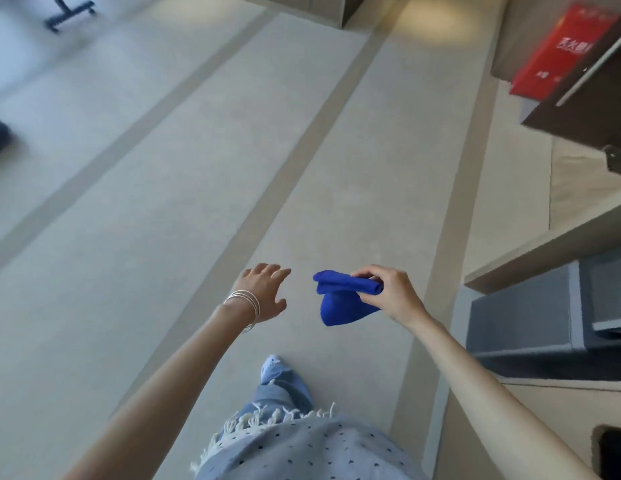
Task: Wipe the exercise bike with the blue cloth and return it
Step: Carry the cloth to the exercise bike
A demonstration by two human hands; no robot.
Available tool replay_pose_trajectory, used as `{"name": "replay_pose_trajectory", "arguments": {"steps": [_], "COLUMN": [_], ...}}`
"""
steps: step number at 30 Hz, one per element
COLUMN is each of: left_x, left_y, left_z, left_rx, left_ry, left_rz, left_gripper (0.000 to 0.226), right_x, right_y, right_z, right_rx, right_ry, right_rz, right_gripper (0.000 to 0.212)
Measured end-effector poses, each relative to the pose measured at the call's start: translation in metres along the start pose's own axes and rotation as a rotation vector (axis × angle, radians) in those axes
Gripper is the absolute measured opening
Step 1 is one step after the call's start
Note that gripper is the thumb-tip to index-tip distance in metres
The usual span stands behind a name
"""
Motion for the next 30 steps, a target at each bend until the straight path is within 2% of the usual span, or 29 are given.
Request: {"name": "replay_pose_trajectory", "arguments": {"steps": [9, 18, 23, 30], "left_x": [0.016, 0.04, 0.037, -0.012], "left_y": [0.16, 0.23, 0.275, 0.354], "left_z": [-0.031, -0.035, -0.007, 0.078], "left_rx": [-0.279, -0.462, -0.534, -0.607], "left_ry": [0.054, 0.111, 0.164, 0.143], "left_rz": [-0.036, -0.15, -0.187, -0.229], "left_gripper": [0.064, 0.061, 0.059, 0.059], "right_x": [0.101, 0.169, 0.197, 0.215], "right_y": [0.086, 0.137, 0.163, 0.22], "right_z": [0.099, 0.179, 0.241, 0.367], "right_rx": [-0.118, -0.206, -0.25, -0.305], "right_ry": [0.172, 0.39, 0.486, 0.547], "right_rz": [-0.057, -0.17, -0.184, -0.177], "right_gripper": [0.035, 0.035, 0.039, 0.037]}}
Point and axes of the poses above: each hand's wrist, its own z-axis towards the middle knuckle, its own x-axis out of the palm, y = z × x, the point moved 7 cm from there along z, towards the middle knuckle, and after that the axes turned 8 degrees about z, right-handed, at the moved point
